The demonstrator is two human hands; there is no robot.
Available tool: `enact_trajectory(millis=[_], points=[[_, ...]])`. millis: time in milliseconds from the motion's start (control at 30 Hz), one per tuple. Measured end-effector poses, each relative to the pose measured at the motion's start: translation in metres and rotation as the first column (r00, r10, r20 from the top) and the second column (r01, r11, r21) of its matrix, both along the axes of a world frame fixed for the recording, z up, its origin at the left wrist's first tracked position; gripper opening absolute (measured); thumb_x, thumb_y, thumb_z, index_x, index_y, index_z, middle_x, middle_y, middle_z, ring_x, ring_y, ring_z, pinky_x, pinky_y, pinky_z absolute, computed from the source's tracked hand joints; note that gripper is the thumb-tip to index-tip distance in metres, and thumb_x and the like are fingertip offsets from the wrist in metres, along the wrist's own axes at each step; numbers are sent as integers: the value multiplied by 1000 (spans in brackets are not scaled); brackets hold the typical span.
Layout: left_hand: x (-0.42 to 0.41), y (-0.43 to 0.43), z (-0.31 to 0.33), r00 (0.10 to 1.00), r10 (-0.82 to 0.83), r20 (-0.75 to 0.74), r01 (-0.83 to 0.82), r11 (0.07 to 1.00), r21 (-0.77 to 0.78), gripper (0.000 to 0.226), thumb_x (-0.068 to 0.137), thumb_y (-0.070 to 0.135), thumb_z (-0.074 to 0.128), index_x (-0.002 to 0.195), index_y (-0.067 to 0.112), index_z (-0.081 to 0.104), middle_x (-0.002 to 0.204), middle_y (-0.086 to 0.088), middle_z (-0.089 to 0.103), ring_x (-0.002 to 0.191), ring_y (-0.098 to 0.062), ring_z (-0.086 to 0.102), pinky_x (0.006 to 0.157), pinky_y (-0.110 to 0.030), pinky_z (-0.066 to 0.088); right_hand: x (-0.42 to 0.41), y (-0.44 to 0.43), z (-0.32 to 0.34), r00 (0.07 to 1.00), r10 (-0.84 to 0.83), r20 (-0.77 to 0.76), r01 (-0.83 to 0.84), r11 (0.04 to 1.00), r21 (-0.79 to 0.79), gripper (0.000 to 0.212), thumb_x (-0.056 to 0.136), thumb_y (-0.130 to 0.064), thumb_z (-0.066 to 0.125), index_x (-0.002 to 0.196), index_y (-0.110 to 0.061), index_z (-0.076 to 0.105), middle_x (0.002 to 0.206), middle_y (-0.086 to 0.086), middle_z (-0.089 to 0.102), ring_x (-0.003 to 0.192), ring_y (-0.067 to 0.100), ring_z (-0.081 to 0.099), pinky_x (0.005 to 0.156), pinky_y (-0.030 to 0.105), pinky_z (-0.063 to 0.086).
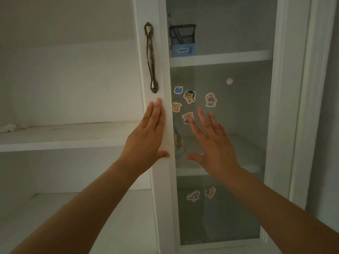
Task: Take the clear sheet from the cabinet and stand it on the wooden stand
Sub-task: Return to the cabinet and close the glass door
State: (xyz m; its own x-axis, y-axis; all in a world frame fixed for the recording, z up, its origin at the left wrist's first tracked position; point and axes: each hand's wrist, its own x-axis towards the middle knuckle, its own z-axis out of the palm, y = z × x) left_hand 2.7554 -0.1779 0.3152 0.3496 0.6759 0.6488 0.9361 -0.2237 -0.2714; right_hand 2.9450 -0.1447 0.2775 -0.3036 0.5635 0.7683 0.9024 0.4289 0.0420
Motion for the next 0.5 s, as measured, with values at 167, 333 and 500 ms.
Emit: enact_trajectory(millis=[167, 333, 500], points=[[3, -6, -2, 999, 26, -29, -27, 1000, -9, 118, 72, 54, 62, 140, 3, -20, 140, -6, -39, 137, -27, -26, 107, -36, 29, 2, -3, -4, 1000, 11, 1, -11, 998, 64, 107, 64, -45, 76, 146, -20, 12, 156, 5, 2, 141, 29, 2, 108, 41, 23], [4, -2, -14, 996, 58, -62, -60, 998, -31, 118, 74, 52, 61, 132, 5, -31, 139, -9, -42, 130, -26, -34, 107, -34, 28, 5, 6, -13, 1000, 15, -7, -14, 996, 91, 109, 59, -41, 81, 144, -18, 17, 155, 8, 8, 141, 28, 8, 106, 39, 26], [8, 5, -13, 997, 57, -46, -58, 998, -32, 120, 73, 49, 65, 136, 2, -26, 142, -11, -39, 134, -28, -30, 106, -35, 30, 0, 11, -12, 1000, -4, -17, 6, 996, 94, 110, 57, -37, 83, 144, -15, 19, 155, 11, 11, 140, 32, 10, 105, 47, 33]])
